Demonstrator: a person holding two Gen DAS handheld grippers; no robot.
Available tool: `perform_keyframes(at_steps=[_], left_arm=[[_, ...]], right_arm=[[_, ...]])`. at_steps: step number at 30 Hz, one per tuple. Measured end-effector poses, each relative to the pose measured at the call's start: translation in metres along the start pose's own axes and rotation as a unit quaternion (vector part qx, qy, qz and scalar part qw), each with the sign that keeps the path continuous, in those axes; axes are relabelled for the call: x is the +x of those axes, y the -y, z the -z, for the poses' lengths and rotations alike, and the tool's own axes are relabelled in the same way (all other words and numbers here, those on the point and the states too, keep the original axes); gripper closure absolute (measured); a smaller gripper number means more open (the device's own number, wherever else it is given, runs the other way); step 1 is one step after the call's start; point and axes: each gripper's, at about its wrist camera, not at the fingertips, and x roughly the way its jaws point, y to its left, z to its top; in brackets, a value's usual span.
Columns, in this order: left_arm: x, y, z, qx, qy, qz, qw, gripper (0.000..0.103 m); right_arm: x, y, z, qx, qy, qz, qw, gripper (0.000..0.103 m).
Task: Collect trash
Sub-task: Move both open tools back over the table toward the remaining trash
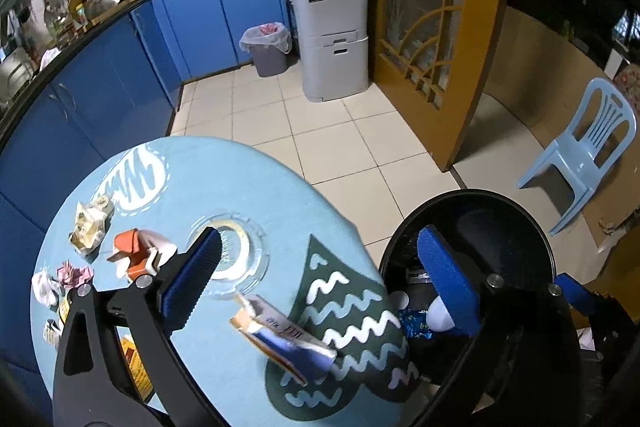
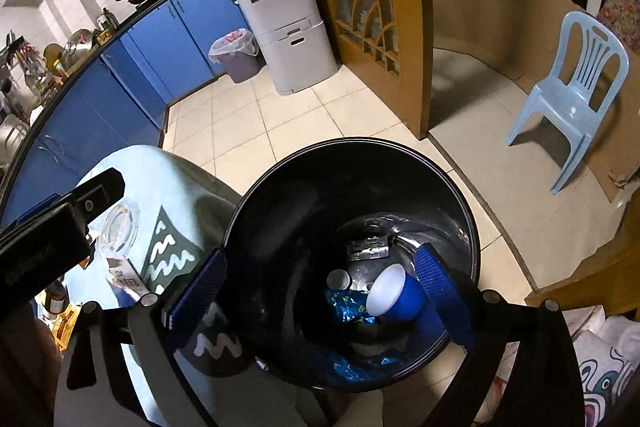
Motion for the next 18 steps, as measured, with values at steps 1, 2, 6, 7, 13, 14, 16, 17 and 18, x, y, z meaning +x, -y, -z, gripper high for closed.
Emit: perform_keyframes(at_steps=[1,2,6,7,13,14,16,17,18], left_arm=[[-0.001,-0.003,0.001,-0.003,-0.001,-0.001,1.0000,0.004],[-0.002,-0.007,0.002,-0.008,-0.002,-0.001,1.0000,0.004],[-0.004,-0.020,0.008,-0.025,-0.013,0.014,0.9995,0.003],[-0.004,-0.024,0.009,-0.028,-0.015,0.017,0.9993,0.003],[-0.014,-0.049,0.022,-0.044,-0.015,0.009,0.9989,0.003],[-0.016,-0.054,0.025,-0.047,-0.015,0.007,0.9988,0.003],[-0.019,-0.066,0.031,-0.055,-0.018,-0.001,0.9983,0.003],[-0.020,-0.073,0.035,-0.060,-0.019,-0.005,0.9980,0.003],[-0.022,-0.079,0.037,-0.064,-0.020,-0.009,0.9977,0.003]], right_arm=[[-0.001,-0.002,0.000,-0.003,0.000,0.000,1.000,0.010],[-0.002,-0.005,0.001,-0.005,0.001,-0.001,1.000,0.010],[-0.005,-0.014,0.004,-0.014,0.003,-0.001,1.000,0.010],[-0.006,-0.017,0.005,-0.017,0.003,-0.002,1.000,0.010],[-0.011,-0.042,0.012,-0.041,0.001,-0.009,0.999,0.010],[-0.011,-0.045,0.013,-0.045,-0.001,-0.011,0.999,0.010],[-0.012,-0.057,0.018,-0.059,-0.003,-0.014,0.998,0.010],[-0.012,-0.065,0.021,-0.068,-0.004,-0.016,0.998,0.010],[-0.011,-0.073,0.024,-0.076,-0.007,-0.018,0.997,0.010]])
